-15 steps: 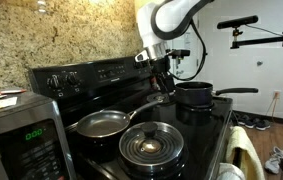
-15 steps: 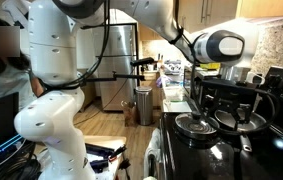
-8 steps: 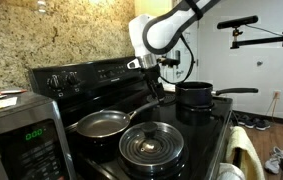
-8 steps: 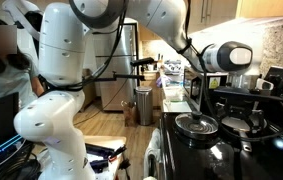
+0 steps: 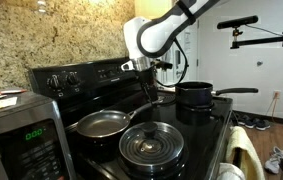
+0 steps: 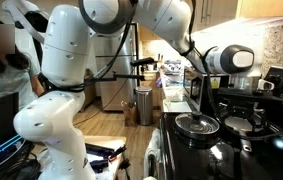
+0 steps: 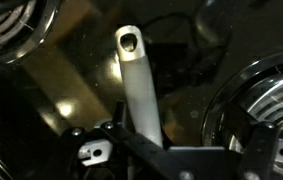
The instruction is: Move the pan to the top right plate of the stove
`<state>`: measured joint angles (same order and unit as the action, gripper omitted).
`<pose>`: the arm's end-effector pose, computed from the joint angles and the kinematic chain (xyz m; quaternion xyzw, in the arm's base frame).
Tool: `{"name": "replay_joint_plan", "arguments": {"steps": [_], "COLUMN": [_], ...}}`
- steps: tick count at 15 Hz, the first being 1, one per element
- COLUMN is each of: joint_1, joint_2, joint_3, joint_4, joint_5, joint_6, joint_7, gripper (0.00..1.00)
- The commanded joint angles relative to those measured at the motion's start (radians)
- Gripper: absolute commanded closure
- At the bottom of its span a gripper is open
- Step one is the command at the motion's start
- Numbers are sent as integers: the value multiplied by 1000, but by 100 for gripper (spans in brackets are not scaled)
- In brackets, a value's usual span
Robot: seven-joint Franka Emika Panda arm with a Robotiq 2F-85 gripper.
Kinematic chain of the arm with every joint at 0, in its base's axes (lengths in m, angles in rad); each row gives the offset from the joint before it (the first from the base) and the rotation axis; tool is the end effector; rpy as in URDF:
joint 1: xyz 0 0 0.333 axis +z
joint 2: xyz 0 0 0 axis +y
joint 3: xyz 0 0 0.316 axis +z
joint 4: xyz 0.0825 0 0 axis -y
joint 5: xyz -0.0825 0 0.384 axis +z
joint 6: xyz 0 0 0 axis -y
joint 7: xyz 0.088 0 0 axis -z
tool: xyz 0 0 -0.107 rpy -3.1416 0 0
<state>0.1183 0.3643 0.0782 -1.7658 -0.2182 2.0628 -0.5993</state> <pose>0.6308 0.1100 0.3538 0.8968 0.4339 -0.0478 0.0722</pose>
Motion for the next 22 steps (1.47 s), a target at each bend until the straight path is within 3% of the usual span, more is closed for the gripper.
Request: {"name": "replay_joint_plan", "arguments": {"steps": [1,9,10,11,14,16,19,22], "joint_1": [-17,-40,-44,-48,-61,-64,-73,-77], "joint_2": [7,20,22,25,29,30,30,27], "joint_3": [22,29,28,27,26,24,25,23], "joint_4": [3,-56,-56,-49,-26,-9,7,24], "joint_5": [-1,24,24,24,26,24,30,33], "joint_6": [-6,119,129,127,120,114,108,96], "joint_7": [5,-15,-11,-15,-19,-10,-17,-17], "gripper": [0,0,25,26,46,11,0,0]}}
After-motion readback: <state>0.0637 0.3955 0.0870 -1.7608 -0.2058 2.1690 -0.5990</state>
